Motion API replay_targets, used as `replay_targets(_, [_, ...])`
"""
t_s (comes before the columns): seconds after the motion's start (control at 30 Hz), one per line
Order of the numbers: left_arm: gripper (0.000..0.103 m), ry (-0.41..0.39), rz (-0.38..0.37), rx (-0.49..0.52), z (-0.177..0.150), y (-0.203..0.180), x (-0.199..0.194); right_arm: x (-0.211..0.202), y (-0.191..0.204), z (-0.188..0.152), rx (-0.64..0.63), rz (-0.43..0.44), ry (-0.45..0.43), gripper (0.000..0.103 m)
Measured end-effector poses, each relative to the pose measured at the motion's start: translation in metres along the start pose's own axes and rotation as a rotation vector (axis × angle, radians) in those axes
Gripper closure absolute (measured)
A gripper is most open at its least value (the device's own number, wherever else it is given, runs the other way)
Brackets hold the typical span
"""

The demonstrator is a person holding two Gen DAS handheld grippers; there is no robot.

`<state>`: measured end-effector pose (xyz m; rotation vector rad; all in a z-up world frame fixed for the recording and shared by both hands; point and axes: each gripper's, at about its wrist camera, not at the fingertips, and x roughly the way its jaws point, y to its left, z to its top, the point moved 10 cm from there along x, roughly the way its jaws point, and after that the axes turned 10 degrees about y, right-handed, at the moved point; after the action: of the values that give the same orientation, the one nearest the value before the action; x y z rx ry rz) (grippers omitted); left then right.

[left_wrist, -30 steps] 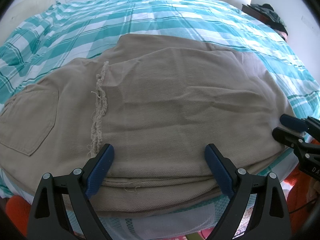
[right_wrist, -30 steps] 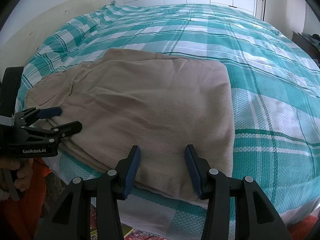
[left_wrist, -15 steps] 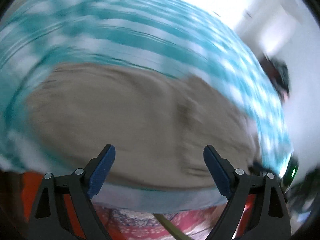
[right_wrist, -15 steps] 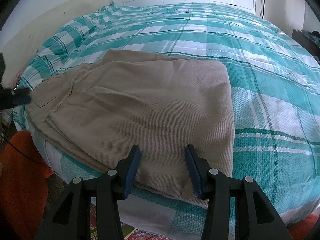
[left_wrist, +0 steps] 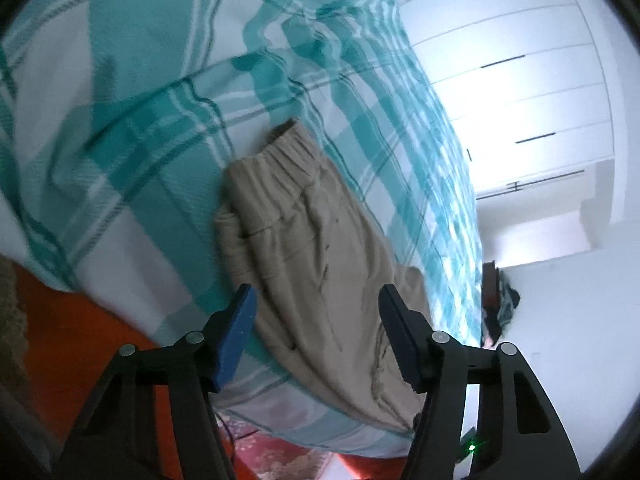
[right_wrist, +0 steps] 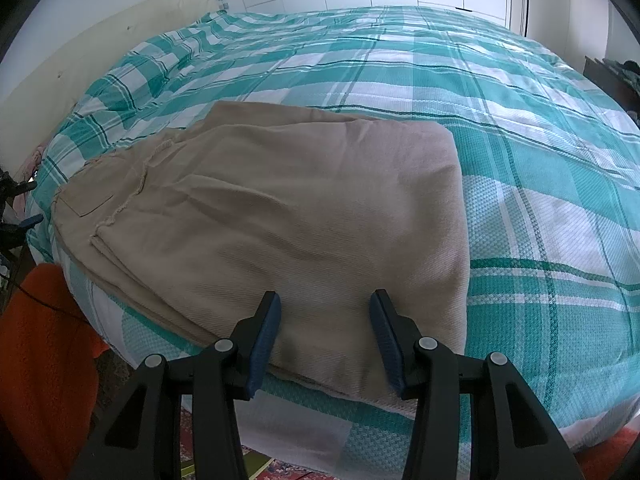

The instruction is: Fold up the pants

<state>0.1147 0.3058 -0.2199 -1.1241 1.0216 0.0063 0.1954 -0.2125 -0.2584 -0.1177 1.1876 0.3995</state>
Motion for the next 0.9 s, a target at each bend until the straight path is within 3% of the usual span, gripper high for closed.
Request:
replay_targets(0.13, [0.044,0.013,0.038,-0.009,0.009,0.005,0.016,0.000,0.000,0.000,-0.001,0.000,0.000,0.055])
replay_targets(0.4, [0.047,0.014,0.024,-0.039,0.019,0.013,0.032,0.000,0.000,0.000,-0.002,0.001,-0.003,0.055])
replay_targets(0.43, [0.063,0.008,0.031,-0.040,0.020,0.014,0.033,0.000,0.000,0.000,-0.002,0.001,-0.003,0.055])
replay_targets(0.47, [0.091,-0.006,0.060,-0.037,0.019,0.017,0.030,0.000,0.000,0.000,-0.002,0.001,-0.004,0.055])
replay_targets(0.63, [0.094,-0.029,-0.082,-0.060,0.008,0.003,0.006,-0.001,0.000,0.001,0.001,0.000,-0.003,0.055])
replay_targets(0.67, [0.094,-0.032,-0.071,-0.050,0.006,0.004,0.005,-0.001,0.000,0.001,0.000,0.000,-0.004,0.055])
replay_targets(0.77, [0.093,0.014,0.072,-0.044,0.004,0.033,0.022,-0.001,0.001,0.002,0.004,-0.002,-0.005,0.055])
replay_targets(0.9, [0.088,-0.001,0.041,-0.052,0.009,0.029,0.013,-0.002,0.001,0.002,0.000,-0.006,-0.005,0.055])
